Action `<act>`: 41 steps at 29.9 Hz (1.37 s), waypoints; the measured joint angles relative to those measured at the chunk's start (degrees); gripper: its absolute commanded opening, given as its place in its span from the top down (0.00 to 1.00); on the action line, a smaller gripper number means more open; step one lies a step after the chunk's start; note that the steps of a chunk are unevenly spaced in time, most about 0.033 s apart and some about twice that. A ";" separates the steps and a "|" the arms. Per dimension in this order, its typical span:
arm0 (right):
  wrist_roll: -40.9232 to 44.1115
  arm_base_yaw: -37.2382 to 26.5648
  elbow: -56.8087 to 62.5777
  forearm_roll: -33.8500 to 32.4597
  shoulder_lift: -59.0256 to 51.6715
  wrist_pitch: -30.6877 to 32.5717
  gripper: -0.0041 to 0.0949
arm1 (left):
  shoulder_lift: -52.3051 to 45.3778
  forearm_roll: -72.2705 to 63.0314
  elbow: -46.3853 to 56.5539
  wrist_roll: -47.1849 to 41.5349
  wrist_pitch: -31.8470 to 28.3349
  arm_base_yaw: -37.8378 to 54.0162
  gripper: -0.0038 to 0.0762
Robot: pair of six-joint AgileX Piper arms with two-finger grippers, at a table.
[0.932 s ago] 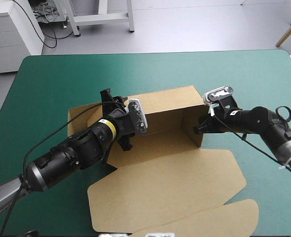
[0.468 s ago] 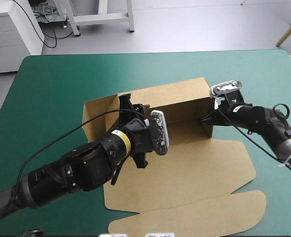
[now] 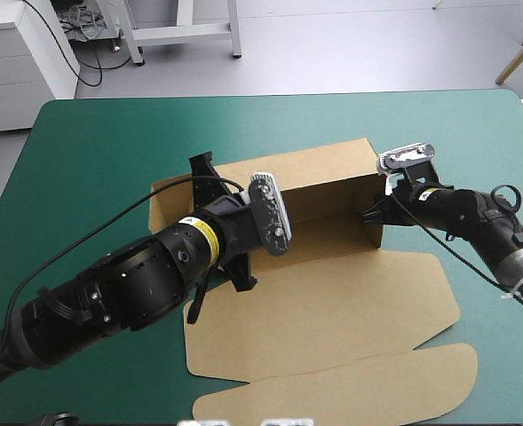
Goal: Fold the box
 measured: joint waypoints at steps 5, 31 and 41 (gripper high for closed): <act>0.06 0.00 0.00 0.00 0.00 0.71 0.98 | 0.00 -9.76 -3.87 5.12 5.87 9.09 0.93; 2.19 0.00 -5.12 -3.08 -0.84 8.03 0.98 | -8.18 -40.98 -5.28 10.68 11.42 65.63 0.95; 11.91 0.00 -24.26 -10.56 3.27 28.83 0.98 | -10.39 -40.55 -0.66 11.78 9.85 65.73 0.95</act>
